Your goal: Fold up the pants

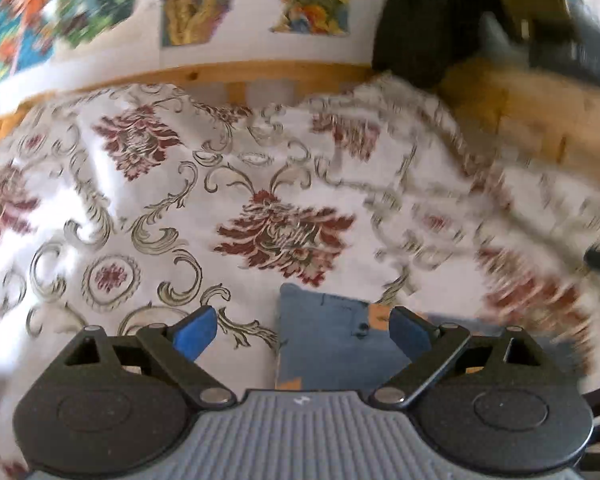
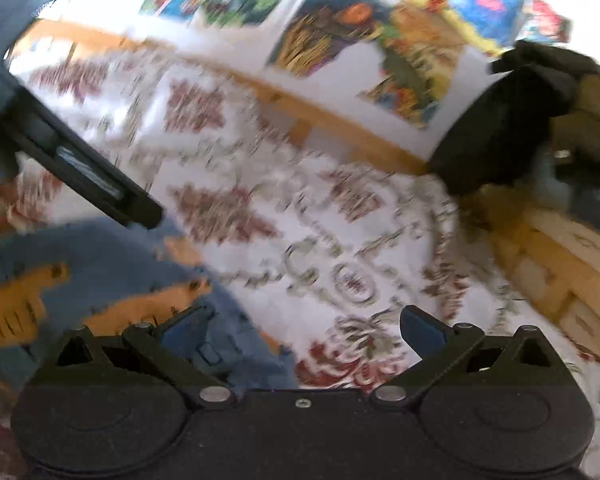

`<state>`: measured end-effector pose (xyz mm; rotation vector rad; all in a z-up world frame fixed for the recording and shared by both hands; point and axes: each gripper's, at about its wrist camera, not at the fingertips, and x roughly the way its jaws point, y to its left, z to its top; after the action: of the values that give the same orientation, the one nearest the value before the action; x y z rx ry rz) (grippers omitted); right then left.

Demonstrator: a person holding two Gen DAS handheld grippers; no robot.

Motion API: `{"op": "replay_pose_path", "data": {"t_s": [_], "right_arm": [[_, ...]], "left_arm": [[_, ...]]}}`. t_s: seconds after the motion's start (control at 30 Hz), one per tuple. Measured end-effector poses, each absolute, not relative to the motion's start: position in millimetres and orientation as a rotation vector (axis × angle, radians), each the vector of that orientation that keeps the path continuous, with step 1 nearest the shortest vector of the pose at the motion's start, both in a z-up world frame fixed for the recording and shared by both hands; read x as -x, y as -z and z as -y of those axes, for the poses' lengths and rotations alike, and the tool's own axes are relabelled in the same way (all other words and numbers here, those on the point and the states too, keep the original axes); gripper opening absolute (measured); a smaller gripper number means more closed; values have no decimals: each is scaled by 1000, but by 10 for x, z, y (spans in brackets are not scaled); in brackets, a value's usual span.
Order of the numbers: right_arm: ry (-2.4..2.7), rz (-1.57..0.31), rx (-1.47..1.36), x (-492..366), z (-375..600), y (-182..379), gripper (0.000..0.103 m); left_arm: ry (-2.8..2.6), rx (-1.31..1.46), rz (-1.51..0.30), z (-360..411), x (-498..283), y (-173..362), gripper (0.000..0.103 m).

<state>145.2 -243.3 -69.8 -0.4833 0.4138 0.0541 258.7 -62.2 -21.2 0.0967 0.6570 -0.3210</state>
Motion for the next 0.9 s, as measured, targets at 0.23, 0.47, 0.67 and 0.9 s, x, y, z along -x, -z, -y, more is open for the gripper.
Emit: {"op": "replay_pose_path", "data": {"t_s": [0.23,0.47,0.67,0.9], "right_arm": [[-35,-463,328,-1498,2852,712,102],[-29,-420,198,-1053,2832,443,102],[-38,-601,235,-831,2571,739,102],[24,-697,150,-606,2675,771,102]], "left_arm": [[304,-52,-695,435,-2761,552,99],[339,-19,-702,95,-2438,220,100],[349,-102,-879,-31,-1981,367,101],[235,4,-1036,-357,-1734,297,103]]}}
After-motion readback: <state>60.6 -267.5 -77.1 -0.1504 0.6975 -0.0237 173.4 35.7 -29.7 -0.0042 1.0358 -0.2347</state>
